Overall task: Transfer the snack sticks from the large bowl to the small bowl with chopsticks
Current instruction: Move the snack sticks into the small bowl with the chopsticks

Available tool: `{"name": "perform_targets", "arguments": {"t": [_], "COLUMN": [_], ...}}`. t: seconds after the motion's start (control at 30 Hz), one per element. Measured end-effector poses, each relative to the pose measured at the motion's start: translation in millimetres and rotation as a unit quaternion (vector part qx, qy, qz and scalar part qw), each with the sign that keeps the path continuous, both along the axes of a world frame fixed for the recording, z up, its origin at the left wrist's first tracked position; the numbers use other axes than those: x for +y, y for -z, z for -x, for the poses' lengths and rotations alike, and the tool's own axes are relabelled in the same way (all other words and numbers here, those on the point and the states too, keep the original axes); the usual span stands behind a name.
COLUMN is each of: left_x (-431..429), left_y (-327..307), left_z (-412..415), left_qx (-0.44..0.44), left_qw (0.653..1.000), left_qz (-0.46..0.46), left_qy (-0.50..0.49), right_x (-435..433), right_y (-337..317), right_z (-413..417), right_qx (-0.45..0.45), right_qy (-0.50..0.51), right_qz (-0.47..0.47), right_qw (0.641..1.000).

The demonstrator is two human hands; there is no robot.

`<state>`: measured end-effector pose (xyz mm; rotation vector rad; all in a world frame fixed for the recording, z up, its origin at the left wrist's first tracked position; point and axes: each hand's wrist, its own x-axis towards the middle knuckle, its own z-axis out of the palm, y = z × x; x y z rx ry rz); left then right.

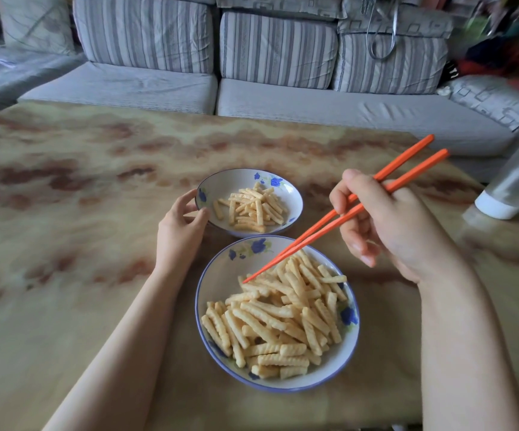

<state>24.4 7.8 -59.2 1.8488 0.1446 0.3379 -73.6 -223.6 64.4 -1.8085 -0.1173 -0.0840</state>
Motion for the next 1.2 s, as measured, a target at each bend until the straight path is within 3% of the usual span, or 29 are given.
{"name": "perform_targets", "arguments": {"t": [0.4, 0.6, 0.77, 0.9, 1.2], "left_x": [0.3, -0.2, -1.0, -1.0, -0.6], "left_y": [0.7, -0.5, -0.2, -1.1, -1.2], "left_z": [-0.7, 0.4, 1.0, 0.5, 0.6], "left_qx": [0.001, 0.001, 0.002, 0.006, 0.009], "left_qw": [1.000, 1.000, 1.000, 1.000, 1.000], "left_qz": [-0.001, 0.001, 0.004, -0.006, -0.001], "left_qy": [0.000, 0.001, -0.001, -0.002, -0.002], "right_x": [19.3, 22.1, 24.4, 31.4, 27.3], "right_y": [8.1, 8.1, 12.6, 25.8, 30.2], "right_z": [-4.6, -9.2, -20.3, -31.5, -36.2], "right_qx": [-0.008, -0.065, -0.125, -0.134, -0.121], "right_qy": [-0.037, 0.049, 0.176, 0.213, 0.190], "right_qz": [-0.009, -0.089, -0.199, -0.198, -0.162], "right_qw": [0.999, 0.993, 0.956, 0.947, 0.961]}}
